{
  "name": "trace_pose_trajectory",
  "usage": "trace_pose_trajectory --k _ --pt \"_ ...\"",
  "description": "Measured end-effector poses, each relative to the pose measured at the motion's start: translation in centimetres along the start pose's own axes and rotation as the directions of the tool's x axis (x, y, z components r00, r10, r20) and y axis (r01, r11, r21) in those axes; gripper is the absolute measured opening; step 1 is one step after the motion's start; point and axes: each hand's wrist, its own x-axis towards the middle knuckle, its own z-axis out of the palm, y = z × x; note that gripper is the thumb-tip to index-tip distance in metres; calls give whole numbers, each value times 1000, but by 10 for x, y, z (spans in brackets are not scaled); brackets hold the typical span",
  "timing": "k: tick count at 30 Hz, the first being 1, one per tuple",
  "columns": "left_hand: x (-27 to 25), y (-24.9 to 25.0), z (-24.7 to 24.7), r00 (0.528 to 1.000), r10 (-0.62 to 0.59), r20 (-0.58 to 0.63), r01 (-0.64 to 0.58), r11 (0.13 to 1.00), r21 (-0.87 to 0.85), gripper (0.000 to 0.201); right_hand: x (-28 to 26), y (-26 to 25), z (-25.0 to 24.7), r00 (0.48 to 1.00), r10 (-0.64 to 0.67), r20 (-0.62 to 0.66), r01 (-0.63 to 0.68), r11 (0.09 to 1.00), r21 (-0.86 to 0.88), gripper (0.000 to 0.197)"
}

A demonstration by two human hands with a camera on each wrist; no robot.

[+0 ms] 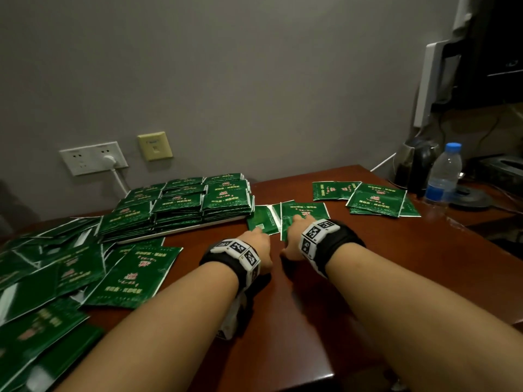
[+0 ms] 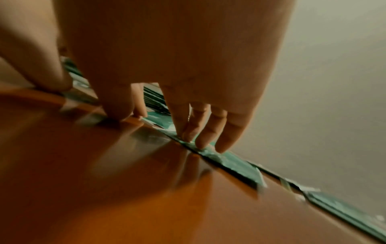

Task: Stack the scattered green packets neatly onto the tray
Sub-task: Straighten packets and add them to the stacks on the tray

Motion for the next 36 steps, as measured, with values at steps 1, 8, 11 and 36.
trace_pose_trajectory --k 1,8,11,36 --pt "-6 -2 2 1000 -10 -1 10 1000 -2 30 -5 -7 0 1000 -13 -6 13 1000 -2 54" --pt "-57 -18 20 992 -118 -49 122 989 87 43 -42 -38 -4 991 -136 5 136 990 28 57" --pt "-78 -30 24 990 -135 -45 137 988 65 42 -58 -51 -7 975 -222 31 216 968 128 56" --pt "-132 -67 32 994 -105 25 107 992 -72 33 -68 -113 -9 941 -321 109 336 926 -172 30"
